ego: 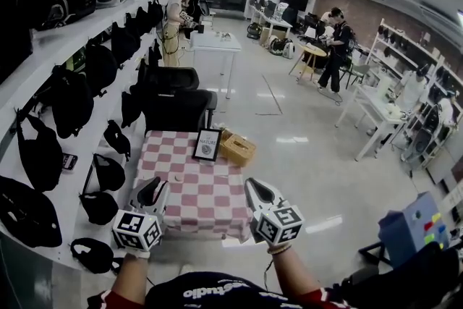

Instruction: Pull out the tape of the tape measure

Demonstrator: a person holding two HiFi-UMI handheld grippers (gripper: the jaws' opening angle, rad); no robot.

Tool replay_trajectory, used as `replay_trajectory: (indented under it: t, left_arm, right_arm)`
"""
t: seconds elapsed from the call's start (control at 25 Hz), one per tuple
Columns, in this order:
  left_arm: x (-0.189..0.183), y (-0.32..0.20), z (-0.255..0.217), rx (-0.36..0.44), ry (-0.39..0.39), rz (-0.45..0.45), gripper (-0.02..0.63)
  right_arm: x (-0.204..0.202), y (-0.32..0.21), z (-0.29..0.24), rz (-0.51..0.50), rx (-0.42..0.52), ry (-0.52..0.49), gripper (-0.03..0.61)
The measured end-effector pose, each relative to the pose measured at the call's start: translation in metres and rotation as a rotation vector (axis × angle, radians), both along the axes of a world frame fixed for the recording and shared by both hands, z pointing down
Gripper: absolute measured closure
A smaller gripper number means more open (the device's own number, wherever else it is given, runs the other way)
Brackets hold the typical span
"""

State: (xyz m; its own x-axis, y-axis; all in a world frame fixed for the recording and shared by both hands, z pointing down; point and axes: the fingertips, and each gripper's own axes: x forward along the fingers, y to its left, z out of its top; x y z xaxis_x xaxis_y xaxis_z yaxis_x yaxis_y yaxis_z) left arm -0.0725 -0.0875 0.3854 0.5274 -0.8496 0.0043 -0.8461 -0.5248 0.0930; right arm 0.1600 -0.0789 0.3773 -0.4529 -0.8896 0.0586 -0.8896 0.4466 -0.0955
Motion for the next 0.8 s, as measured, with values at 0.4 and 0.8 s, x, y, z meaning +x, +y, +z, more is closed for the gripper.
replay_trajectory:
  t: [0.4, 0.8]
  left_arm:
    - [0.0005, 0.0028, -0.005, 0.024, 0.006, 0.007, 0.565]
    - [0.0037, 0.0022, -0.0028, 0.032, -0.007, 0.007, 0.604]
  right_arm:
    - [-0.007, 0.0016, -0.0034, 0.017, 0.043, 0.012, 0.575]
    - [-0.0006, 0.0011, 0.0027, 0.038, 0.028, 0.015, 0.579]
